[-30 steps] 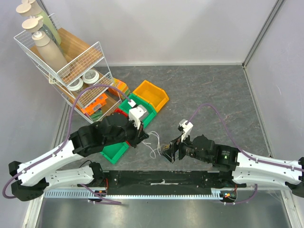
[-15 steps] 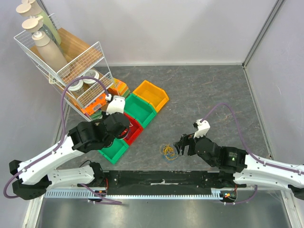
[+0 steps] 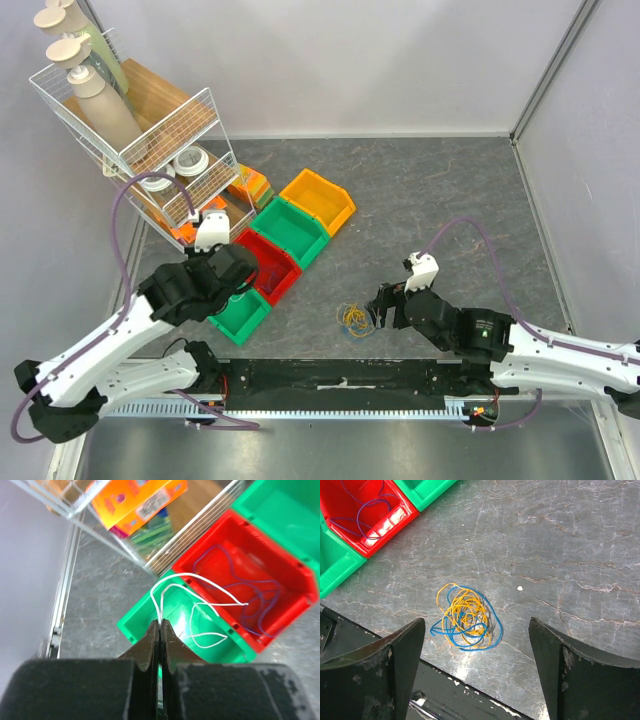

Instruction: Untangle the cables

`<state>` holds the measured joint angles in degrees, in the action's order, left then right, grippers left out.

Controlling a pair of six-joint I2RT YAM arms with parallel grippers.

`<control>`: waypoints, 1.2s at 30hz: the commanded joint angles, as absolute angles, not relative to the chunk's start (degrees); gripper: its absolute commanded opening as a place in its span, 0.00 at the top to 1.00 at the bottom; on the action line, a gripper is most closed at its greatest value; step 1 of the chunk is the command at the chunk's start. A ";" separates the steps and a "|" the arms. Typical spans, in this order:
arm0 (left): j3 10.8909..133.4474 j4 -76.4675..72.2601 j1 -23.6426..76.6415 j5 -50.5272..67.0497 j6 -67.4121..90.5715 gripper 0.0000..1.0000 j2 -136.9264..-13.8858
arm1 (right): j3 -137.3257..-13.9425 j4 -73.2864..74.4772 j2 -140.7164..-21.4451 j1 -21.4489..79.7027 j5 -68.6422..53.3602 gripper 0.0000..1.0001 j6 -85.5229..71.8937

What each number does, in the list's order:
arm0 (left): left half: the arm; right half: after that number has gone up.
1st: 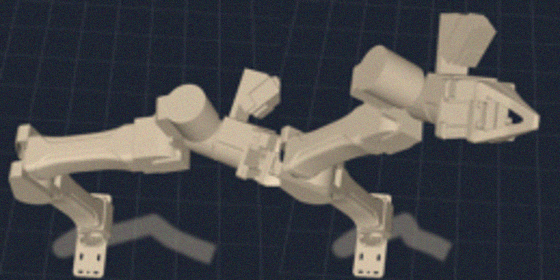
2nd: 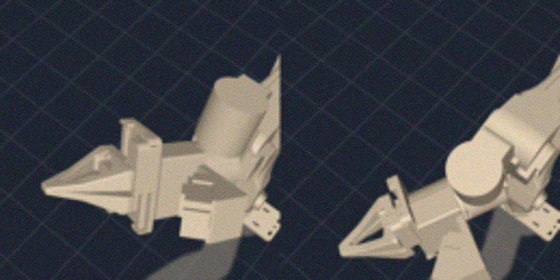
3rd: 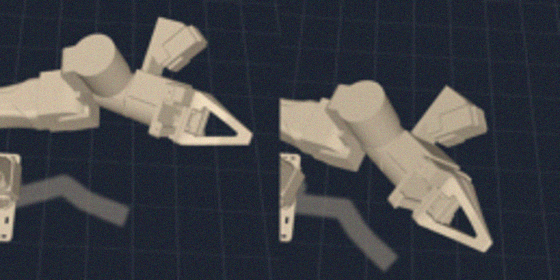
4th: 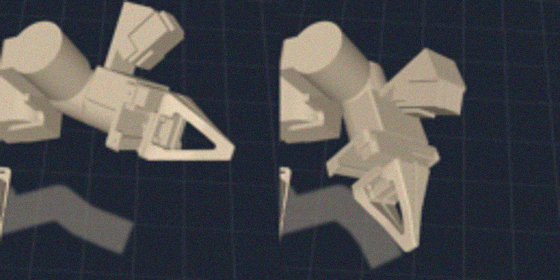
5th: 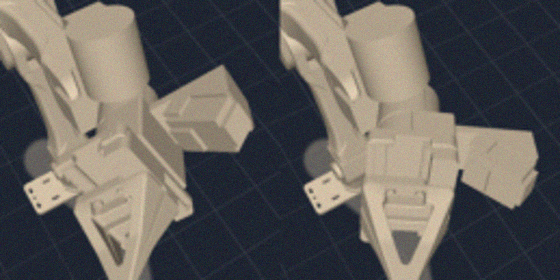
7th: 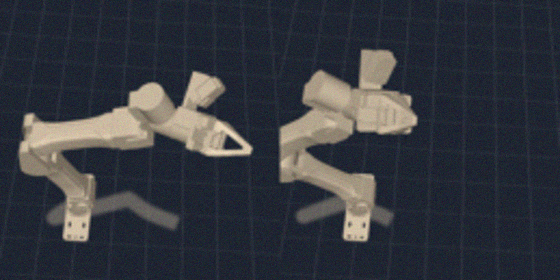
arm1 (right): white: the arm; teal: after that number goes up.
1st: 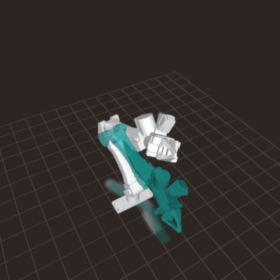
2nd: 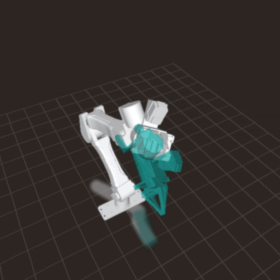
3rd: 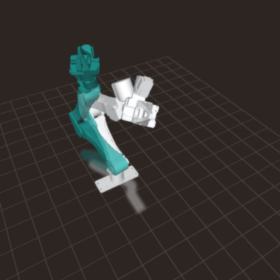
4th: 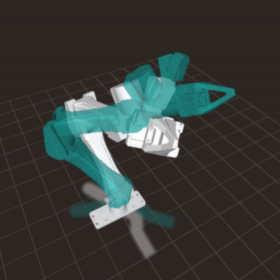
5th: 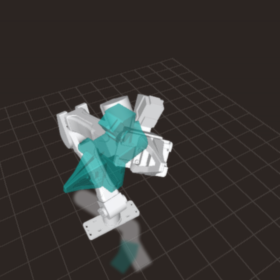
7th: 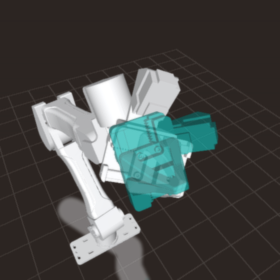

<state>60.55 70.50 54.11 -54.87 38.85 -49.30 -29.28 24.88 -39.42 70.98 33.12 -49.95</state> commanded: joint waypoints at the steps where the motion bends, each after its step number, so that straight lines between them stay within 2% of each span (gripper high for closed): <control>1: 56.25 65.04 44.50 -48.27 42.96 0.98 -52.55 | -28.92 23.64 -39.64 71.02 34.10 0.09 -51.33; 6: 53.96 65.73 39.99 -43.59 53.05 0.99 -52.47 | -28.22 23.55 -38.41 71.02 33.14 0.09 -52.12; 8: 54.05 72.56 39.47 -44.12 67.33 0.98 -52.65 | -27.95 23.56 -38.06 71.02 33.22 0.09 -52.38; 12: 50.46 71.64 38.76 -38.77 77.33 0.98 -51.95 | -27.95 22.85 -38.50 71.02 32.87 0.09 -52.73; 22: 42.90 70.05 36.21 -39.99 87.97 0.99 -50.80 | -28.48 20.74 -40.07 71.02 31.20 0.09 -54.75; 32: 38.58 66.00 33.93 -40.96 89.11 0.98 -52.73 | -26.54 16.62 -41.05 71.10 28.66 0.10 -55.28; 33: 38.50 66.27 33.84 -40.87 89.30 0.96 -52.73 | -26.72 16.52 -40.87 71.02 28.13 0.10 -55.11; 36: 37.97 66.18 33.84 -39.73 89.74 0.79 -51.16 | -27.16 16.70 -40.69 71.02 27.16 0.10 -54.49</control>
